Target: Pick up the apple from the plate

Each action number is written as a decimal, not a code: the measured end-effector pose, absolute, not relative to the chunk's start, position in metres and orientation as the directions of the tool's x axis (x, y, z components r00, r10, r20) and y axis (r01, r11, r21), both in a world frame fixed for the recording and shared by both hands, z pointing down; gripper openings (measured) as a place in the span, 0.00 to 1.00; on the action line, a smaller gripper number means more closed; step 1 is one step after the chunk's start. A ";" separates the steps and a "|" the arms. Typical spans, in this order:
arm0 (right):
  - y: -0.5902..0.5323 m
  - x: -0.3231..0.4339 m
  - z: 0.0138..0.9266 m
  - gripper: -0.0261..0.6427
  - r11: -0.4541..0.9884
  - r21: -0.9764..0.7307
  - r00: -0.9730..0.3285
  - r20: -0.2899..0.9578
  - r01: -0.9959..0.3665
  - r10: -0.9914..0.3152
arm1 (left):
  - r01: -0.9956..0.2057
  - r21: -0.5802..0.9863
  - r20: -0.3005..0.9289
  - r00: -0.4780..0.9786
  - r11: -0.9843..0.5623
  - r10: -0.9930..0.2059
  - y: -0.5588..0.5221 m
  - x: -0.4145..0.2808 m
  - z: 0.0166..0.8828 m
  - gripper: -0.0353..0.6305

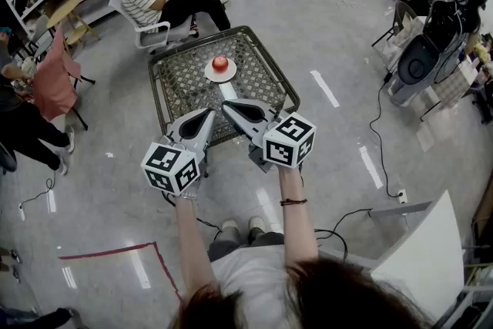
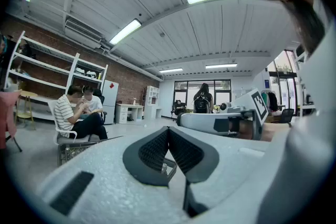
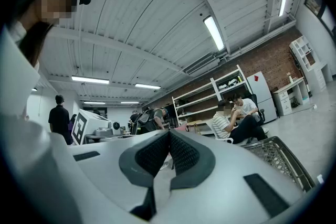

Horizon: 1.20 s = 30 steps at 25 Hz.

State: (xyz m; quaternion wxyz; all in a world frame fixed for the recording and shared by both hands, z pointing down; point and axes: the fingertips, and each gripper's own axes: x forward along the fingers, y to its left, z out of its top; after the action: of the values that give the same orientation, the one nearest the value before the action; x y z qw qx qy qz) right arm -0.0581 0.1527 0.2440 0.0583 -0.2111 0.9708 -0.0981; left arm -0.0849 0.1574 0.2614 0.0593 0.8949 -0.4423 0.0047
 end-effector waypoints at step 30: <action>0.115 -0.025 0.270 0.05 0.882 -0.285 -0.915 -0.038 -0.375 -0.402 | -0.811 0.166 0.101 0.580 -0.561 -0.808 0.122 -0.066 0.287 0.07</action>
State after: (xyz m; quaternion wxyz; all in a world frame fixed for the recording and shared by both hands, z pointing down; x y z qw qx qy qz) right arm -0.0248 0.1146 0.2695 0.0480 -0.2006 0.9688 -0.1373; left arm -0.0655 0.1225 0.2866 0.0972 0.8834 -0.4583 0.0067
